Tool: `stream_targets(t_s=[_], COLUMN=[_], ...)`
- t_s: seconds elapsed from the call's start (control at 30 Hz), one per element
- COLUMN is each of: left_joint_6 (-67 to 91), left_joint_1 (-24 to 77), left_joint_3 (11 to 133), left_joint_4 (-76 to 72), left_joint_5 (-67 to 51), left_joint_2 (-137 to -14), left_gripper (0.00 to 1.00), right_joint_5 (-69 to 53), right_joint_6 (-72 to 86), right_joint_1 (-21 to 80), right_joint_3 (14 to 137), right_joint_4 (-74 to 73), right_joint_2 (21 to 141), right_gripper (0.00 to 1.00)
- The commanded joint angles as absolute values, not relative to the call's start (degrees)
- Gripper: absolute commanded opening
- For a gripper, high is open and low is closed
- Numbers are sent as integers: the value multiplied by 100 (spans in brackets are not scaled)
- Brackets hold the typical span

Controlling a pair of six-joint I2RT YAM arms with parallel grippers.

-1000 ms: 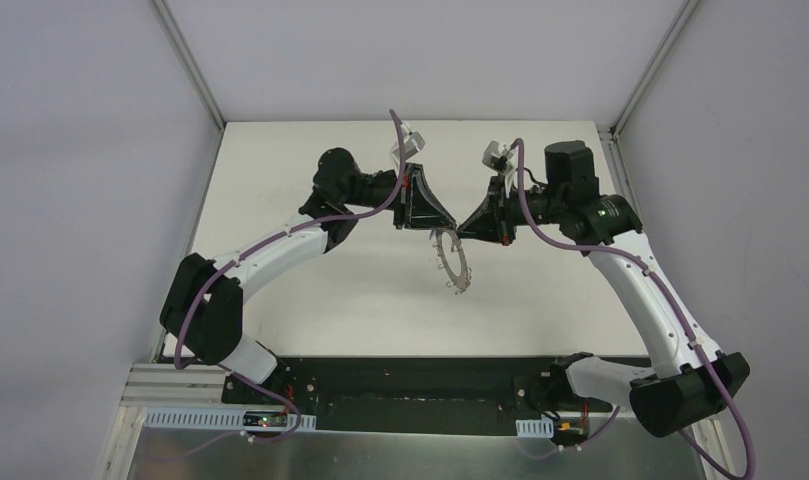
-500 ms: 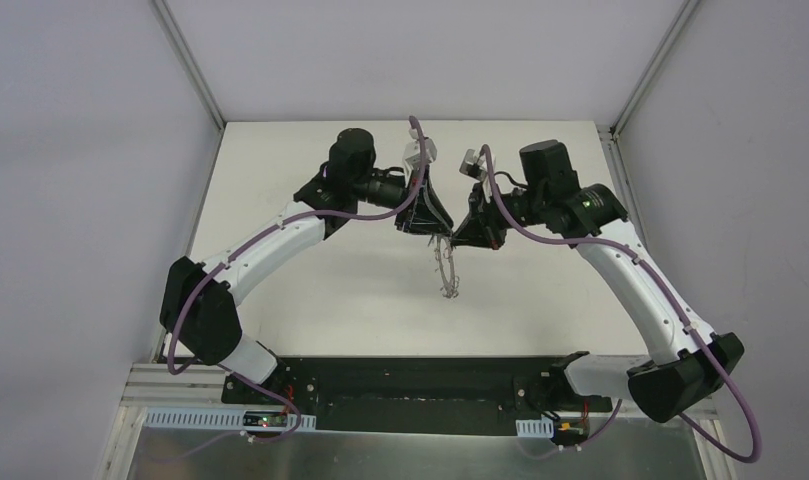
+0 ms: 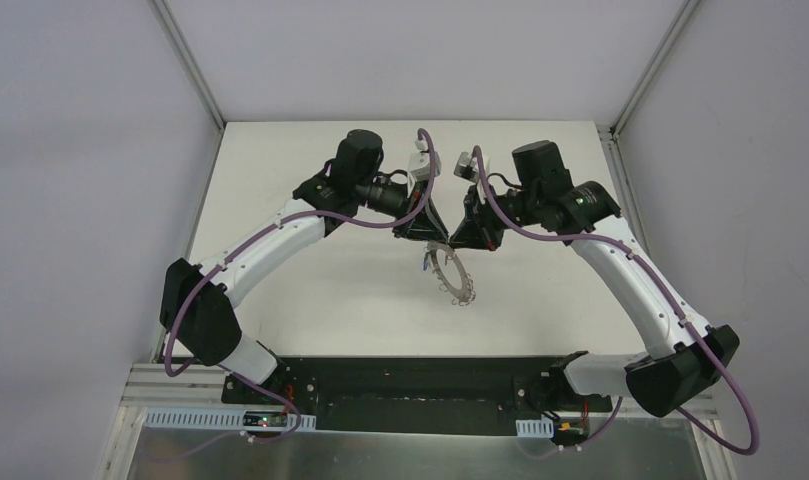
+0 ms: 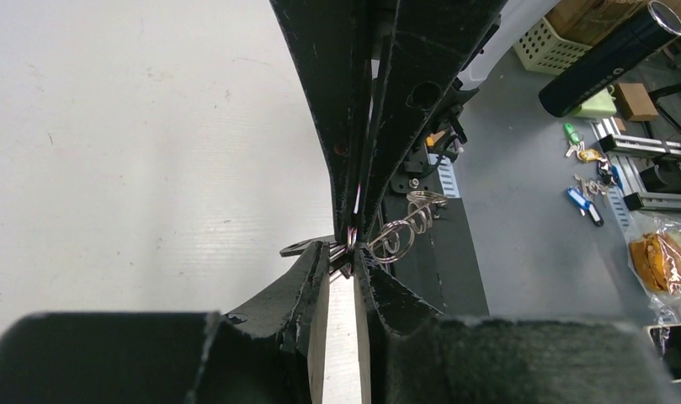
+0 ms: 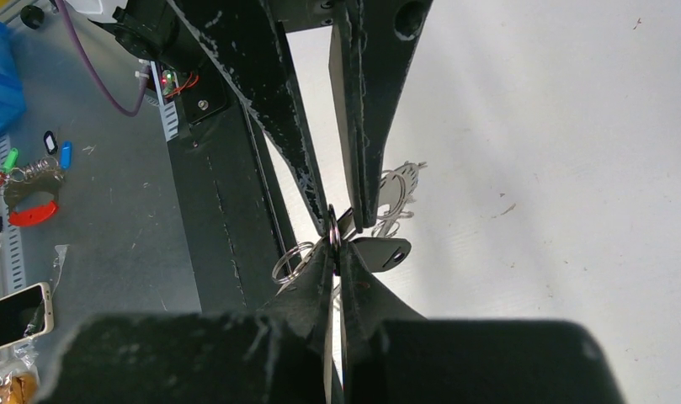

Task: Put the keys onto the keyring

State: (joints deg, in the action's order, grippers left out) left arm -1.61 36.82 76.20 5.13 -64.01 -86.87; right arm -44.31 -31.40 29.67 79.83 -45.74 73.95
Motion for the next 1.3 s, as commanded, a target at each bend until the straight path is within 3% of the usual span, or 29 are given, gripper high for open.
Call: stream_targets(t_s=[0.0,0.17,0.33,0.57,0.7,0.8,0.87,1.03,1.27], left_joint_6=[-335,-231,-201,-59,143,392,717,2256,4235], left_joint_1=[3753,3761,3762,3771,3771,3771,3758,3658,3583], left_joint_3=[7900,7919,7907,7896,7910,7877,7748,7316,6960], left_joint_4=[604,514,480,345,156,-71,-513,-2423,-4600], left_joint_5=[-6458,-6467,-6488,-6530,-6600,-6644,-6718,-6834,-6839], left_joint_2=[-8585,-8587,-8596,-8621,-8671,-8660,-8611,-8509,-8653], left_gripper=[16,22,22,15,2,0,0,0,0], right_joint_5=[-4509,-4513,-4537,-4544,-4553,-4545,-4516,-4641,-4852], right_joint_6=[-3190,-3199,-3182,-3173,-3173,-3169,-3173,-3206,-3305], right_joint_1=[3008,3020,3018,3021,3016,3019,3015,2867,2610], right_joint_3=[8297,8271,8264,8240,8207,8156,8072,7796,7401], right_joint_4=[-4479,-4478,-4447,-4445,-4436,-4407,-4352,-4121,-3928], right_joint_2=[7383,7392,7396,7395,7383,7351,7287,6891,6397], right_gripper=[0,0,0,0,0,0,0,14,15])
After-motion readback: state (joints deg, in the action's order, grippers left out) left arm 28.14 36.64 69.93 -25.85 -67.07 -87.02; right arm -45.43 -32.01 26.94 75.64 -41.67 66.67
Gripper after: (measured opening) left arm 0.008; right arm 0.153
